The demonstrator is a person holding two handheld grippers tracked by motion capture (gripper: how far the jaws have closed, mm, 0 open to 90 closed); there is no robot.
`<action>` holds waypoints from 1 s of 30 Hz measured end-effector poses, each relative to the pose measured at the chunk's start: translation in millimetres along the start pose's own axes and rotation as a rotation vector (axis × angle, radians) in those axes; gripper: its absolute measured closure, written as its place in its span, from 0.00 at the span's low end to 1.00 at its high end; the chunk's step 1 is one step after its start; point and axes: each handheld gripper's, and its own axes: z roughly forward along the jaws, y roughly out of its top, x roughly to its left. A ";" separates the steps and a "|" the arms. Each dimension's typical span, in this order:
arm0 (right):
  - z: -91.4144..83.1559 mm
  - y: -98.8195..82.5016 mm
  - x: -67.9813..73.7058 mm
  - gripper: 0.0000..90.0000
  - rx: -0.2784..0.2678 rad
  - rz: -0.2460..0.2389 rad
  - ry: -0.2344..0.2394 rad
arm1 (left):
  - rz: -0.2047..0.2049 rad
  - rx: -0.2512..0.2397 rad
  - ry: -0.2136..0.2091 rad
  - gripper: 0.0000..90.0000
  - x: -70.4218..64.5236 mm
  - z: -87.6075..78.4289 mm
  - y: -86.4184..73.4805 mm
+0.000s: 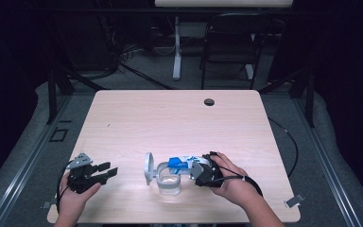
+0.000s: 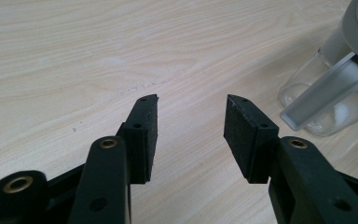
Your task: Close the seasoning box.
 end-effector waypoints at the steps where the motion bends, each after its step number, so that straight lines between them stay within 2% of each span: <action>1: -0.5 0.1 -0.2 0.47 0.001 0.002 0.001 | 0.000 0.000 0.000 0.61 0.1 0.1 0.0; 7: -3.4 1.6 -1.0 0.47 0.010 -0.031 -0.006 | 0.001 0.000 0.001 0.61 0.4 0.0 -0.1; 22: -5.8 7.1 0.1 0.47 0.032 -0.076 -0.023 | -0.002 0.001 -0.001 0.61 1.4 0.1 -0.6; 30: -6.7 10.7 0.5 0.47 0.055 -0.127 -0.047 | -0.004 0.003 -0.003 0.61 1.7 -0.2 -0.6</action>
